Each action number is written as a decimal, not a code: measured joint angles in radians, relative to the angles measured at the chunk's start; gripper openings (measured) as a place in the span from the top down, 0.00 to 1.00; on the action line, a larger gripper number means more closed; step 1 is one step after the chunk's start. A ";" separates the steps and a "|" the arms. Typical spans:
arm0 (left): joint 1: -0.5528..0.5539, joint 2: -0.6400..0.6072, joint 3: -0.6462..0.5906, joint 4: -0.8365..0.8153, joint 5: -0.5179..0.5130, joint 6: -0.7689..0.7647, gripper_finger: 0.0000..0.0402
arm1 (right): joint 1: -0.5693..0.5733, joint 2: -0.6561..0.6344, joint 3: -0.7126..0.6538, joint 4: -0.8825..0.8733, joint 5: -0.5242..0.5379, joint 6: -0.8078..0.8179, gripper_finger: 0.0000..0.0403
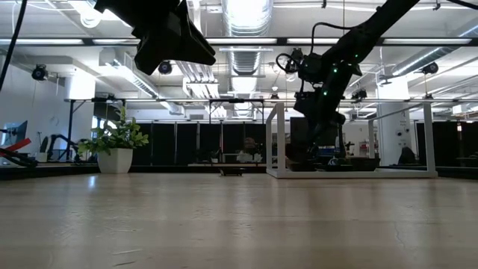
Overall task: Pick & Place Mini shaped plates
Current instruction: Stack the leaf shaped plate on top of the other leaf shaped plates on the shelf, then stack the distorted square plate on top of the other distorted square plates on the shelf
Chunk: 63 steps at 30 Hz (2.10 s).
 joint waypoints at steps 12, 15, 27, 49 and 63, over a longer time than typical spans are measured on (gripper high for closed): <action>0.000 0.000 0.000 0.000 0.000 0.014 0.78 | 0.000 0.000 0.000 0.001 0.000 -0.027 0.98; 0.000 0.000 0.000 0.000 0.000 0.014 0.78 | 0.000 0.000 -0.001 0.001 0.001 -0.045 0.98; 0.000 0.000 0.000 0.000 0.000 0.015 0.78 | 0.003 0.000 0.000 0.005 0.002 -0.071 0.80; 0.000 0.000 0.000 0.030 -0.005 0.002 0.78 | 0.388 -0.314 0.217 -0.590 0.170 0.044 0.97; -0.002 0.000 0.000 0.077 -0.007 -0.015 0.78 | 1.143 -0.492 0.041 -0.674 0.265 0.586 0.97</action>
